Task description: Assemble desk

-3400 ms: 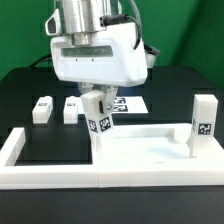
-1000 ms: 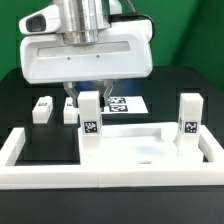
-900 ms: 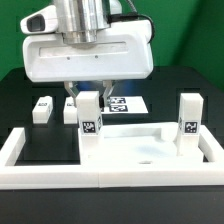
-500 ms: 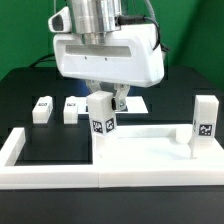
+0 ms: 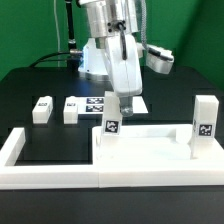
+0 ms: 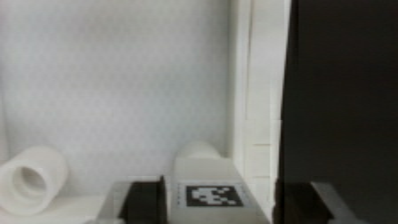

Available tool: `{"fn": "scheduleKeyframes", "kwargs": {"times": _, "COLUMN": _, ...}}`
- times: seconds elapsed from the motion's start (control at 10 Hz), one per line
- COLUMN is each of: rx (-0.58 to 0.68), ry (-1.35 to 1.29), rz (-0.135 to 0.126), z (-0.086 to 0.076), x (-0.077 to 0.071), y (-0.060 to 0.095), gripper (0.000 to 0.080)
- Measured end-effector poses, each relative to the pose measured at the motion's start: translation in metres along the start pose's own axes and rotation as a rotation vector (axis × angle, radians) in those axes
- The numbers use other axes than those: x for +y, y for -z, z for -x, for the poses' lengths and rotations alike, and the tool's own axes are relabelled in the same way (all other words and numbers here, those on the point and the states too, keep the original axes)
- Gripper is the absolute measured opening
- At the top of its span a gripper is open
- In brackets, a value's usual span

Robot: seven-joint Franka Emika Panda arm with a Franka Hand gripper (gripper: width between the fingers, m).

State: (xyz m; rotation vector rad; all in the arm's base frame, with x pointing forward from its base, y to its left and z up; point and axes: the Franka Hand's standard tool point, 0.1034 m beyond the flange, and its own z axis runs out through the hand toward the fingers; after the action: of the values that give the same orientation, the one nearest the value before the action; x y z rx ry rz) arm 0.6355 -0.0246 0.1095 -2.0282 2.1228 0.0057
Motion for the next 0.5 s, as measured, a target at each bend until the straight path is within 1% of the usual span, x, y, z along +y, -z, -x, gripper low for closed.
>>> {"fn": "scheduleKeyframes", "kwargs": {"times": 0.1, "rx": -0.005, "ry": -0.029, "rz": -0.002, "z": 0.001, "x": 0.0, "y": 0.0, "gripper": 0.029}}
{"fn": "scheduleKeyframes", "kwargs": {"times": 0.2, "rx": -0.005, "ry": -0.012, "rz": -0.001, "z": 0.001, "x": 0.0, "y": 0.0, "gripper": 0.0423}}
{"fn": "scheduleKeyframes", "kwargs": {"times": 0.3, "rx": -0.005, "ry": 0.094, "rz": 0.01, "z": -0.001, "x": 0.002, "y": 0.0, "gripper": 0.0423}}
{"fn": "scheduleKeyframes", "kwargs": {"times": 0.4, "rx": -0.016, "ry": 0.242, "rz": 0.038, "z": -0.005, "x": 0.008, "y": 0.003, "gripper": 0.0555}}
{"fn": "scheduleKeyframes", "kwargs": {"times": 0.5, "rx": -0.001, "ry": 0.379, "rz": 0.051, "z": -0.01, "x": 0.009, "y": 0.006, "gripper": 0.0633}}
